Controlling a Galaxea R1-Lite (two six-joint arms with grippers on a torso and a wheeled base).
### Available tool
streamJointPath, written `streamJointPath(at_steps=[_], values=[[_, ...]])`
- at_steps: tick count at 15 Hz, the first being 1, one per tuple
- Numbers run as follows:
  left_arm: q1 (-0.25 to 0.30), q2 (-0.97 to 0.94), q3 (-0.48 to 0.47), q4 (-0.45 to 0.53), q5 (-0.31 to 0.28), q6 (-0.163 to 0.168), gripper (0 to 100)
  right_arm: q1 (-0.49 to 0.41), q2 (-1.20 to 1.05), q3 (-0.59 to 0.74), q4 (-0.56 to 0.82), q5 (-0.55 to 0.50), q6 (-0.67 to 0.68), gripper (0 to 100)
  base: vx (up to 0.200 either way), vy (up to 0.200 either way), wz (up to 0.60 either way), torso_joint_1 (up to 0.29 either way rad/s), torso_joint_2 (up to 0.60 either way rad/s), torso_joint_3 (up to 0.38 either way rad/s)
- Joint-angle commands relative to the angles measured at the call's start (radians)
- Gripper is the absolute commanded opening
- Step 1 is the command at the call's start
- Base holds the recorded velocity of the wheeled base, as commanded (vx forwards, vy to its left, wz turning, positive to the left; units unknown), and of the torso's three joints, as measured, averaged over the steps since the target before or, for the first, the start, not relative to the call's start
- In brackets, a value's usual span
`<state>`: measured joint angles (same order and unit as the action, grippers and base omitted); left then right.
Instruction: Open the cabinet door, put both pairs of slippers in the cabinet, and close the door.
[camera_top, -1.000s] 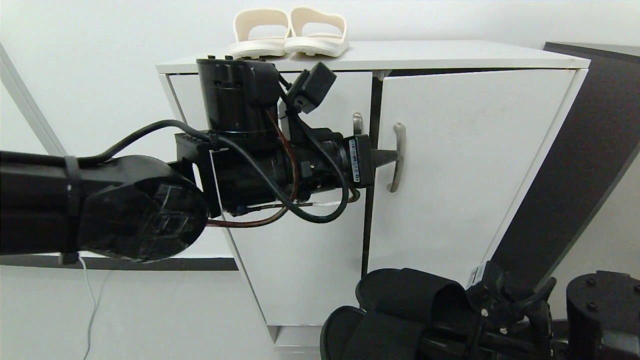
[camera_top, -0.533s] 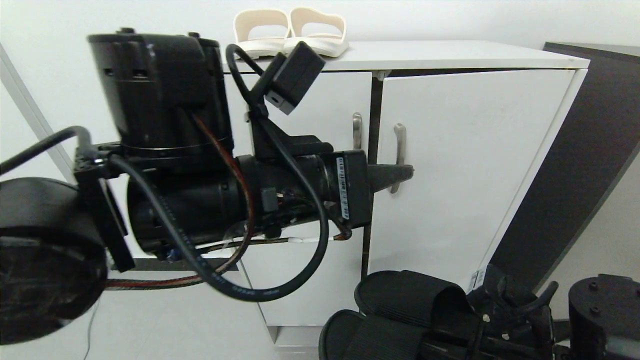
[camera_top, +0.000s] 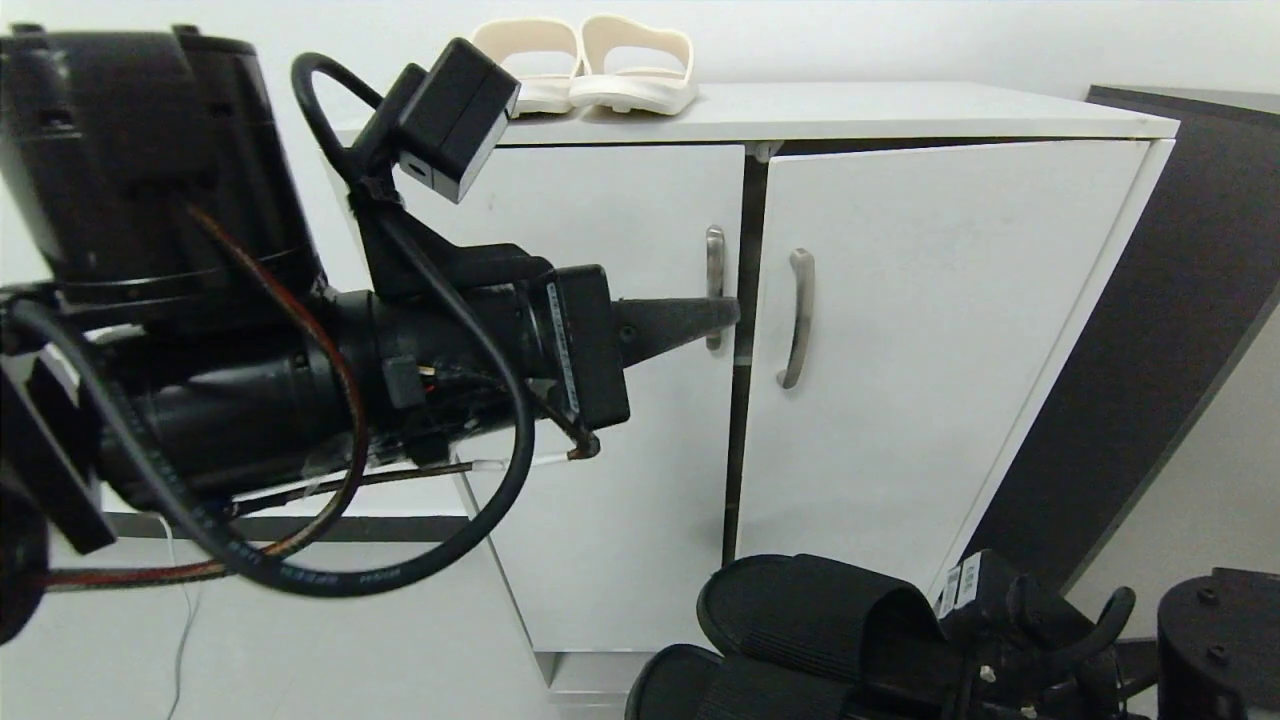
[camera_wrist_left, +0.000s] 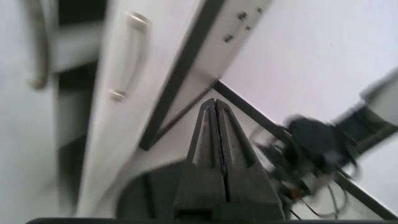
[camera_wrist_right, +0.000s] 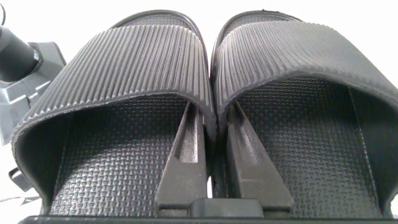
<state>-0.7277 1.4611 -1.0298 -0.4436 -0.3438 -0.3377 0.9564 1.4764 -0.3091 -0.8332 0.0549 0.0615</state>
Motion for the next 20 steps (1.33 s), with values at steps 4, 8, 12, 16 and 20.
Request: streamJointPath(at_steps=[4, 8, 12, 16, 20], values=[[0.031, 0.151, -0.156, 0.000, 0.000, -0.009, 0, 0.005, -0.001, 0.004, -0.001, 0.000, -0.003, 0, 0.000, 0.000, 0.00, 0.000, 0.00, 0.000], [0.031, 0.205, -0.223, 0.003, 0.009, -0.007, 0, 0.005, -0.002, 0.005, -0.001, 0.000, -0.003, 0, 0.000, 0.000, 0.00, 0.000, 0.00, 0.000], [0.047, 0.222, -0.250, 0.006, 0.011, -0.007, 0, 0.005, -0.002, 0.005, -0.001, 0.002, -0.003, 0, 0.000, 0.000, 0.00, 0.000, 0.00, 0.000], [0.080, 0.228, -0.271, 0.008, 0.009, -0.009, 0, 0.005, -0.002, 0.005, -0.001, 0.002, -0.003, 0, 0.000, 0.000, 0.00, 0.000, 0.00, 0.000], [0.096, 0.295, -0.352, 0.006, 0.011, -0.009, 0, 0.007, -0.002, 0.005, -0.001, 0.000, -0.005, 0, 0.000, 0.000, 0.00, 0.000, 0.00, 0.000]])
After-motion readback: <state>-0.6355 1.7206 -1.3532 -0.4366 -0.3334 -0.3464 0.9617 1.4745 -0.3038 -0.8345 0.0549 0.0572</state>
